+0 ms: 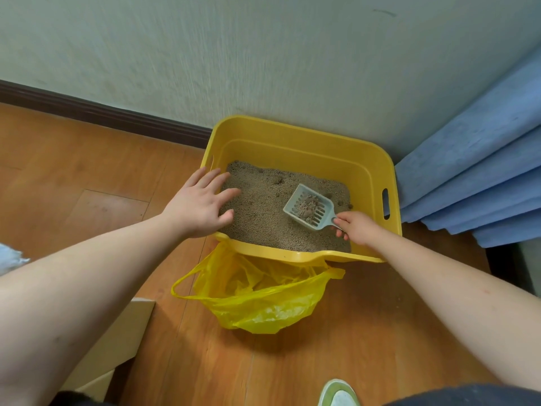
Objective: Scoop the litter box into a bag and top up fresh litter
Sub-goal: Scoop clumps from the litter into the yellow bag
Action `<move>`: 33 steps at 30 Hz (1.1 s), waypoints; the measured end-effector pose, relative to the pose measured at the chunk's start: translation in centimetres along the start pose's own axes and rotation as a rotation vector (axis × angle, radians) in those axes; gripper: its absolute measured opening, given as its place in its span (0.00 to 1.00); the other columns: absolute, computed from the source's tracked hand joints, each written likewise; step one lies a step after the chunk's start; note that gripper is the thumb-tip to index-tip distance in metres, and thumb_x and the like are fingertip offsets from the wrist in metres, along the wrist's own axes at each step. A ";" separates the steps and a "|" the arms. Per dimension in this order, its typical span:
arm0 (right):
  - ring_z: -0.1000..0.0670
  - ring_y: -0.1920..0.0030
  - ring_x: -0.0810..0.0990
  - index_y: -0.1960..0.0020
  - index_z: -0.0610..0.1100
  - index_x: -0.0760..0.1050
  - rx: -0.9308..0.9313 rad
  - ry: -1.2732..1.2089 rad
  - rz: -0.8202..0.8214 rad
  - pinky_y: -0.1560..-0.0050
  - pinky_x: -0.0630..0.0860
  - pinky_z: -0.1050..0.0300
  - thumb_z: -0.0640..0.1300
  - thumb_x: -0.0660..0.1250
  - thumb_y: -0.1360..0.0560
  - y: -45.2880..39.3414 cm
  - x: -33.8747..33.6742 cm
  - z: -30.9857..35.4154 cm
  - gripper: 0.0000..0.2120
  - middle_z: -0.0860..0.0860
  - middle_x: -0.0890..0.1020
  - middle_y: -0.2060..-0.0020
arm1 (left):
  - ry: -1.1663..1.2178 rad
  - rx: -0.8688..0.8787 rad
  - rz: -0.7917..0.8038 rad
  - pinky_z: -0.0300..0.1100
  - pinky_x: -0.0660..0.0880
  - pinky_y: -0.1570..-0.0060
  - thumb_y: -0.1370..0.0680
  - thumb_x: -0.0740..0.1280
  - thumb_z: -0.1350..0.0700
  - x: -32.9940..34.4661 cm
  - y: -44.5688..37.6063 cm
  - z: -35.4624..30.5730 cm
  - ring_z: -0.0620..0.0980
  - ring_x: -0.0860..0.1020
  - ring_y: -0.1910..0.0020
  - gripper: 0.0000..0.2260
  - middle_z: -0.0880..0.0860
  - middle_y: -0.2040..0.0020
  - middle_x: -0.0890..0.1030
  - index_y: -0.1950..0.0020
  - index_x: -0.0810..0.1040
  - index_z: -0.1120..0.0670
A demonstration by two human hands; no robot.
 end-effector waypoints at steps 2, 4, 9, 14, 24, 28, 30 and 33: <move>0.52 0.68 0.71 0.52 0.44 0.76 0.009 -0.018 -0.027 0.66 0.68 0.58 0.45 0.56 0.18 0.3 -0.3 0.1 0.11 0.51 0.77 0.66 | 0.001 0.001 -0.004 0.54 0.43 0.24 0.25 0.43 0.37 0.0 0.0 0.0 0.56 0.55 0.22 0.31 0.57 0.23 0.62 0.26 0.66 0.45; 0.53 0.68 0.72 0.50 0.43 0.76 0.012 0.018 -0.030 0.66 0.68 0.58 0.45 0.56 0.18 0.7 -0.6 0.2 0.11 0.50 0.77 0.65 | -0.004 0.001 0.000 0.54 0.43 0.24 0.24 0.43 0.36 0.0 0.0 0.0 0.56 0.54 0.22 0.31 0.57 0.23 0.62 0.25 0.65 0.45; 0.51 0.66 0.72 0.48 0.42 0.77 0.020 0.068 -0.025 0.67 0.67 0.57 0.45 0.57 0.18 1.1 -0.7 0.3 0.11 0.48 0.78 0.63 | -0.002 -0.003 0.002 0.53 0.42 0.24 0.25 0.42 0.36 -0.1 0.0 0.1 0.55 0.53 0.22 0.31 0.56 0.22 0.60 0.25 0.65 0.44; 0.51 0.66 0.72 0.53 0.45 0.76 -0.023 0.080 0.000 0.65 0.68 0.56 0.46 0.57 0.18 1.7 0.3 0.9 0.11 0.49 0.79 0.63 | 0.006 0.001 -0.002 0.53 0.42 0.24 0.25 0.43 0.37 -0.2 0.1 0.0 0.56 0.54 0.22 0.31 0.57 0.22 0.60 0.25 0.65 0.45; 0.54 0.67 0.73 0.49 0.45 0.78 -0.190 0.021 0.056 0.67 0.70 0.60 0.47 0.57 0.18 4.2 1.7 4.9 0.12 0.52 0.78 0.65 | 0.013 -0.002 0.020 0.53 0.42 0.23 0.24 0.43 0.38 -0.4 0.2 0.0 0.55 0.51 0.22 0.30 0.56 0.21 0.57 0.24 0.62 0.45; 0.63 0.71 0.74 0.49 0.47 0.78 -0.275 0.132 0.091 0.69 0.67 0.67 0.46 0.58 0.18 4.8 2.5 6.3 0.10 0.53 0.79 0.64 | 0.022 -0.005 0.018 0.53 0.43 0.23 0.23 0.45 0.39 -0.4 0.1 0.0 0.55 0.51 0.22 0.29 0.56 0.21 0.57 0.24 0.61 0.45; 0.66 0.69 0.75 0.49 0.46 0.78 -0.309 0.233 0.112 0.67 0.67 0.64 0.46 0.58 0.18 5.0 2.6 6.6 0.10 0.55 0.79 0.64 | 0.024 -0.007 0.011 0.53 0.43 0.23 0.22 0.44 0.41 -0.3 0.1 0.0 0.55 0.52 0.22 0.28 0.56 0.21 0.58 0.24 0.62 0.46; 0.60 0.62 0.79 0.50 0.46 0.78 -0.338 0.348 0.120 0.64 0.70 0.58 0.47 0.58 0.19 5.1 2.6 6.6 0.10 0.54 0.81 0.62 | 0.026 -0.008 0.001 0.53 0.43 0.23 0.21 0.44 0.43 -0.2 0.1 0.0 0.55 0.53 0.22 0.26 0.56 0.22 0.59 0.24 0.63 0.46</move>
Point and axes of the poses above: each hand's wrist, its own y-axis away from the middle knuckle, its own x-axis out of the palm, z = x × y, the point moved 2 cm from there along -y, towards the middle knuckle
